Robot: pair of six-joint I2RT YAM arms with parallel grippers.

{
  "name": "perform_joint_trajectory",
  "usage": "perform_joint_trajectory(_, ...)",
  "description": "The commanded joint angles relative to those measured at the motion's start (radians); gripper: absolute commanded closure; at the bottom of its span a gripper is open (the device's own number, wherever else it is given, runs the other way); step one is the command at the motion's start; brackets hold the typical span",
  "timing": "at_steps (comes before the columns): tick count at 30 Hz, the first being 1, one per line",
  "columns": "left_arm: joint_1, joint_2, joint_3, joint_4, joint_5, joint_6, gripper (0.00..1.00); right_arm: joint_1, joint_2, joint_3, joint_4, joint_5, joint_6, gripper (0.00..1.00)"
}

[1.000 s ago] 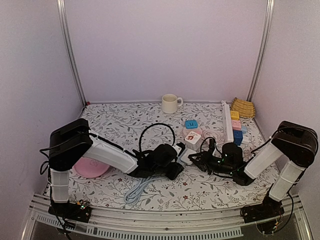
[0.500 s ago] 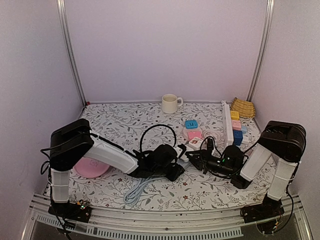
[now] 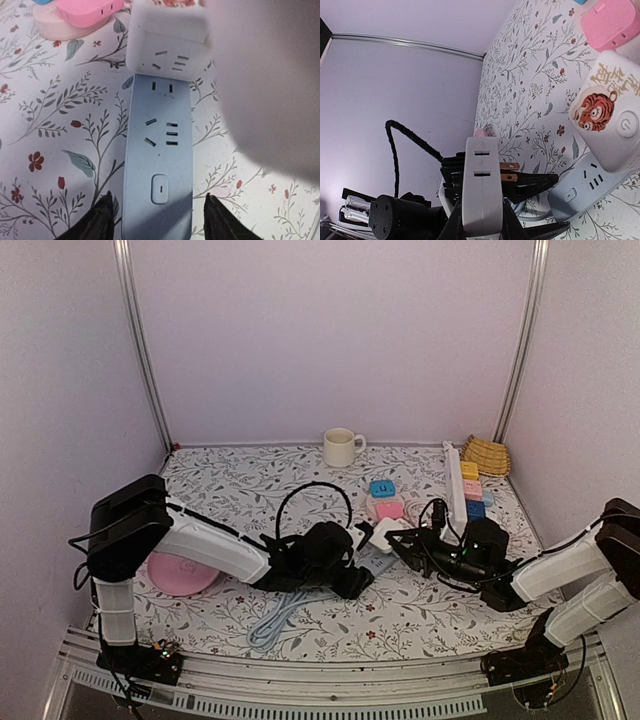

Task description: Pull the plug off the socket

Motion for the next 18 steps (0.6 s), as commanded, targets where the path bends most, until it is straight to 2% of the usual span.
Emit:
perform_joint_trajectory(1, -0.01, -0.107, 0.013, -0.047, 0.008, -0.007, 0.35, 0.014, -0.122, 0.044, -0.096, 0.032, -0.096, 0.97)
perform_joint_trajectory(5, -0.008, -0.143, 0.018, -0.067, 0.006, -0.013, 0.29, 0.013, -0.214, 0.058, -0.237, 0.062, -0.147, 0.97)
perform_joint_trajectory(9, -0.005, -0.187, 0.005, -0.075, 0.027, -0.035, 0.29, 0.012, -0.342, 0.114, -0.503, 0.094, -0.239, 0.96)
perform_joint_trajectory(12, 0.0, -0.225, -0.014, -0.059, 0.057, -0.058, 0.29, 0.012, -0.416, 0.143, -0.635, 0.101, -0.311, 0.95)
perform_joint_trajectory(18, 0.011, -0.308, -0.047, -0.079, 0.047, -0.096, 0.28, 0.018, -0.463, 0.291, -1.013, 0.146, -0.452, 0.95)
